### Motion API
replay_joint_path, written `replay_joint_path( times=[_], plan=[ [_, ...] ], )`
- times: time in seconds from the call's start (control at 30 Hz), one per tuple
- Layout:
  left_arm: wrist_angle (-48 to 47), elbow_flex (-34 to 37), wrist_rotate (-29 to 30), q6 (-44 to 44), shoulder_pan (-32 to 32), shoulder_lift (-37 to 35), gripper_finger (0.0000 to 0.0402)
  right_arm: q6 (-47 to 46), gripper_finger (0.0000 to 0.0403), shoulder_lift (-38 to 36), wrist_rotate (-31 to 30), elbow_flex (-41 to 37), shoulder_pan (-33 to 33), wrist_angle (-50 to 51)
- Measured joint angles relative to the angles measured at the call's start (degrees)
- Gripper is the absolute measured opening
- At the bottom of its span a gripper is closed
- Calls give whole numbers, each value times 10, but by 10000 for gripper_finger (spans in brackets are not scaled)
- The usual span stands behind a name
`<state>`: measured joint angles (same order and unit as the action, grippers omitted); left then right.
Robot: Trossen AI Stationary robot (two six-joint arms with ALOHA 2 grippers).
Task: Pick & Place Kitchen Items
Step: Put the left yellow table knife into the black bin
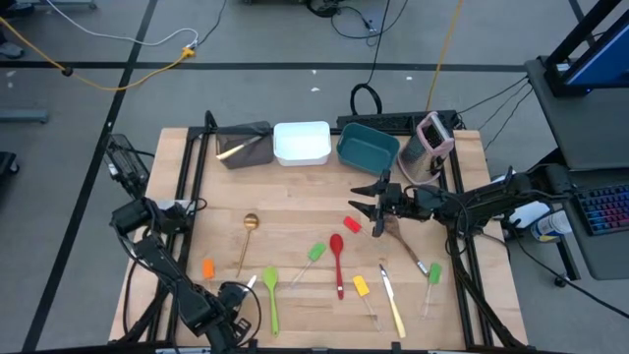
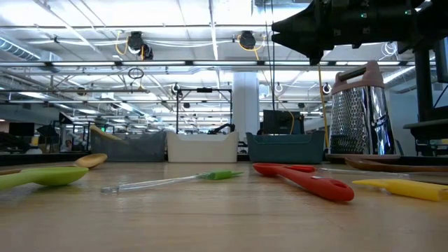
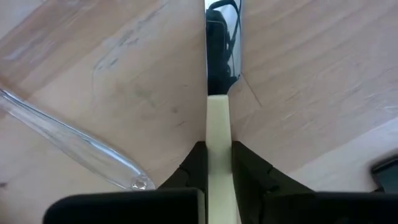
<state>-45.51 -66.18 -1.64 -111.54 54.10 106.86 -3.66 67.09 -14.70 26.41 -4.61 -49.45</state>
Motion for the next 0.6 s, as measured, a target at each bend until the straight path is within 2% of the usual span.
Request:
replay_joint_path(
  times=[0.37,0.6],
  plan=[
    [-27,1,27,66,-33,-49,32,0,157,0,0,0,0,0],
    [-91,0,33,102,-59,-91,32,0,157,0,0,0,0,1]
  ],
)
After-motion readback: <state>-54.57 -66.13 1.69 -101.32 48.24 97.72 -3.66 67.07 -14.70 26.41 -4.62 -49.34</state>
